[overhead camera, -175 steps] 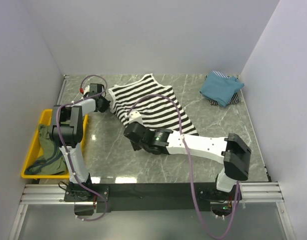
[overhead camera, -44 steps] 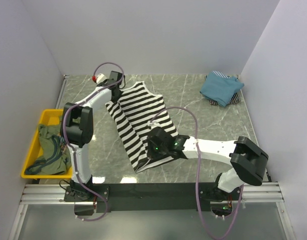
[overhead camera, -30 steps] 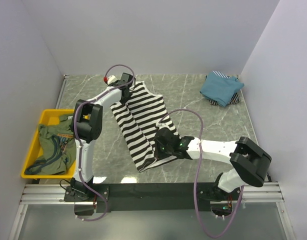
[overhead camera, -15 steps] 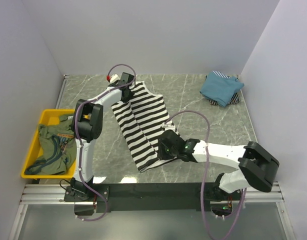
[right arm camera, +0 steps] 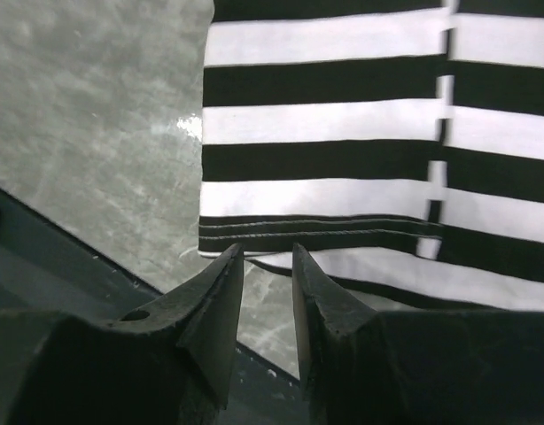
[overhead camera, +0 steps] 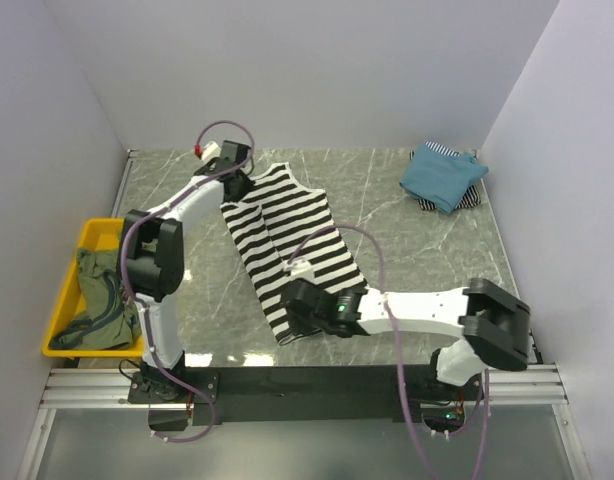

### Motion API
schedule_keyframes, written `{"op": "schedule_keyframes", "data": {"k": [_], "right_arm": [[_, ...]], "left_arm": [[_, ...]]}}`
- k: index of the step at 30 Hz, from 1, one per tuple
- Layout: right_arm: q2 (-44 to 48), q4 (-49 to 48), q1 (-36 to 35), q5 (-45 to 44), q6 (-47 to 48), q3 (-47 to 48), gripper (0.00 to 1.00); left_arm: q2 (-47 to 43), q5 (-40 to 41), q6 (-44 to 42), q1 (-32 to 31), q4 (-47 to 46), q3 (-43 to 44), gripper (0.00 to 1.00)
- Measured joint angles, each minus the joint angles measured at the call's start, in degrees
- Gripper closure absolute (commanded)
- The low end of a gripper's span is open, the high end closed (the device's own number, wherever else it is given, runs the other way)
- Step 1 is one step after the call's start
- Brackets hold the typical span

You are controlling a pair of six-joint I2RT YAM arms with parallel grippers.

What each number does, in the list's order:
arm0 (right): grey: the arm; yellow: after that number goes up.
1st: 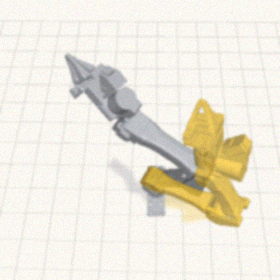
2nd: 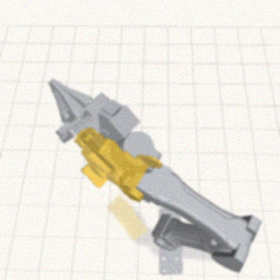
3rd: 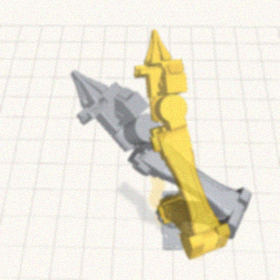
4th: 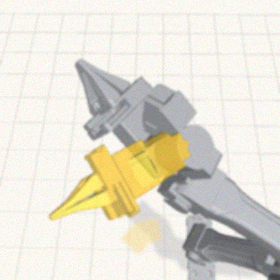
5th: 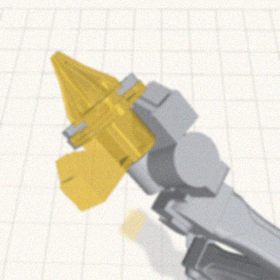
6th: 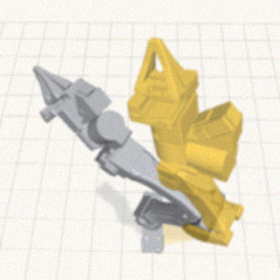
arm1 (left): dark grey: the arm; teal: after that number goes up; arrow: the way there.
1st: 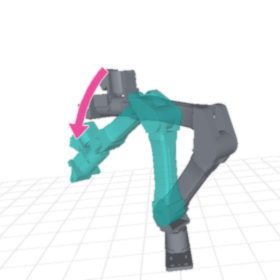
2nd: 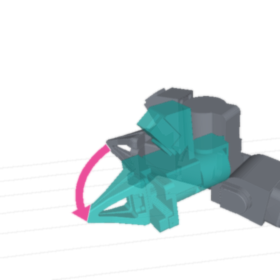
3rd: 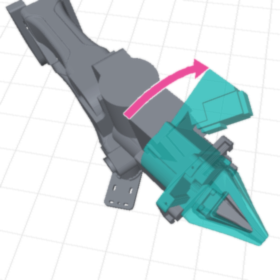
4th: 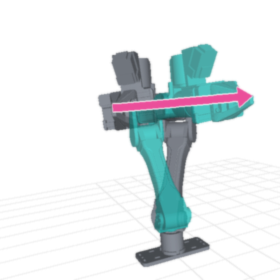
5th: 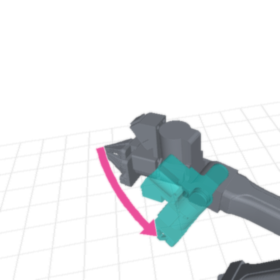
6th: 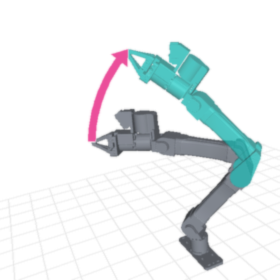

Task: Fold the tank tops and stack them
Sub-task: Fold the tank top

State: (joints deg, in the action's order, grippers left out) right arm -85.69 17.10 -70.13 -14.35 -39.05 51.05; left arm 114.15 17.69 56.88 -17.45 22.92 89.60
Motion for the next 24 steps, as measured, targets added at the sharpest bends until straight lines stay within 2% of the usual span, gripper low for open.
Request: {"op": "schedule_keyframes", "data": {"k": [3, 8, 12, 16, 24], "right_arm": [[-4.83, -0.07, -1.09, 0.0, 0.74, 2.1, 0.66], [-10.4, 0.0, -1.62, -0.28, 0.81, 2.19, 0.75], [-9.7, -1.51, -3.23, -0.57, -0.24, 0.55, 0.82], [-9.46, -2.89, -5.11, 0.5, -0.55, 0.0, 0.85], [-10.03, -2.93, -10.19, 6.82, 0.09, 0.92, 0.88]], "left_arm": [[-1.42, -0.79, -0.17, 2.97, -1.33, -3.3, 0.76], [2.49, -1.79, -0.9, 6.12, -2.03, -4.37, 0.77], [6.6, -2.47, -1.16, 6.25, -2.05, -3.67, 0.78], [7.72, -2.82, -1.79, 6.43, -1.73, -1.01, 0.78], [10.49, -2.38, -4.31, 7.63, -0.74, 2.8, 0.71]]}}
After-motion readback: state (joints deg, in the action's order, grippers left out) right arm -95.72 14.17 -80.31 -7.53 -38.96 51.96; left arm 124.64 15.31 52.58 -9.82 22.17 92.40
